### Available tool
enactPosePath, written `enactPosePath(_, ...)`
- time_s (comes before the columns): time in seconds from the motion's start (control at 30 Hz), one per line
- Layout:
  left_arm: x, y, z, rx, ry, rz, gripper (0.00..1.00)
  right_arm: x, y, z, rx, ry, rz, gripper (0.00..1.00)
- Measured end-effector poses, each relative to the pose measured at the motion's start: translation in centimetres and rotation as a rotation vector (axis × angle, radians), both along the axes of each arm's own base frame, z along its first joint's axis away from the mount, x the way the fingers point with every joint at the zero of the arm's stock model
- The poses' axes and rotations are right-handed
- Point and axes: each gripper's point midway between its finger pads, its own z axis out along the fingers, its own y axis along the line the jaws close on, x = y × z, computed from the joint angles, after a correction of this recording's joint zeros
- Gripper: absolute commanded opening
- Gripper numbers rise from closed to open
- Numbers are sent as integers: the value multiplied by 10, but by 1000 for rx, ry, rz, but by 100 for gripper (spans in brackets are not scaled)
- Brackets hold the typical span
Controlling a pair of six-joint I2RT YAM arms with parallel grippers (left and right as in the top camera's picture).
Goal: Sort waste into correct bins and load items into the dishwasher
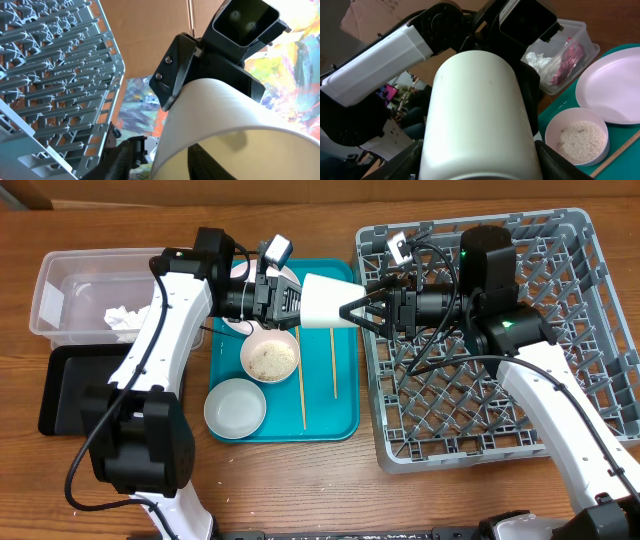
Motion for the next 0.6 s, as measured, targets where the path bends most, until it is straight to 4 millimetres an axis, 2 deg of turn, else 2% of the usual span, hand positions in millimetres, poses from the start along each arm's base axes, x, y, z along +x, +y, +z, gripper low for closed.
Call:
enactPosePath(0.23, 0, 0, -2, 12, -5, 1, 41, 5, -7, 0, -1, 4, -20, 48)
enactPosePath(0.47, 8, 12, -9, 50, -9, 36, 43, 29, -56, -19, -41, 130, -182, 49)
enactPosePath(0.6, 17, 28, -23, 136, -17, 82, 45, 36, -82, -49, -143, 275, -330, 49)
